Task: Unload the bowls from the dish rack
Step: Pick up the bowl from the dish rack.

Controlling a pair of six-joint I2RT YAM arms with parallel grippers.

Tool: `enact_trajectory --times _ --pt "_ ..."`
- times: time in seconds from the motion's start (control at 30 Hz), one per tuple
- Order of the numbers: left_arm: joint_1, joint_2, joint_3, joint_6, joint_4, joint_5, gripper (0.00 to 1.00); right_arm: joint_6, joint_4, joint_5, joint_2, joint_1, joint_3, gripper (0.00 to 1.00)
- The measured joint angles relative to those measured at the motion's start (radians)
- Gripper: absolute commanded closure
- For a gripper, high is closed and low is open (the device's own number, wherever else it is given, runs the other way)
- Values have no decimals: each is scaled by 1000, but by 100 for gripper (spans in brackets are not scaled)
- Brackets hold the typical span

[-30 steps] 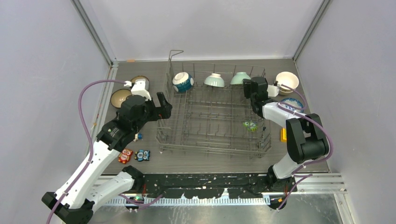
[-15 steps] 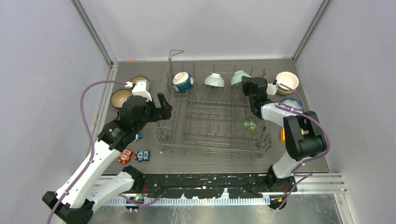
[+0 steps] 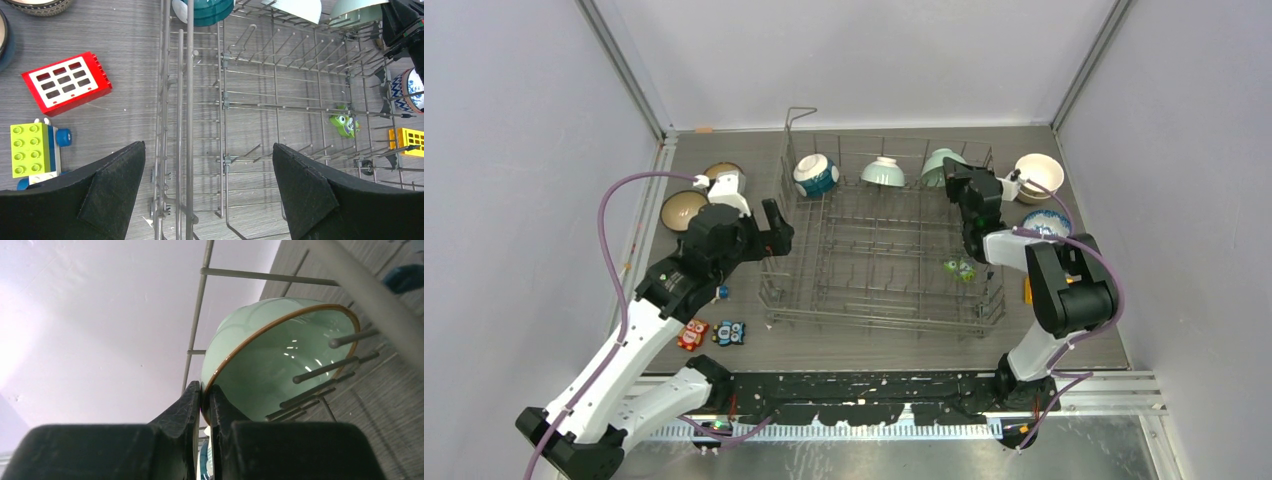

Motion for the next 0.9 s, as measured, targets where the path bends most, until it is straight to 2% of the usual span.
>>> enact_trajectory --times 0.3,0.63,0.9 --pt "0 10 -3 -4 0 0 0 -77 324 -134 85 -40 -54 99" --pt "0 10 -3 -5 -1 0 0 -75 340 -193 90 -50 -56 99" --pt "0 5 -3 -6 -5 -1 0 -71 424 -246 110 -53 -56 99"
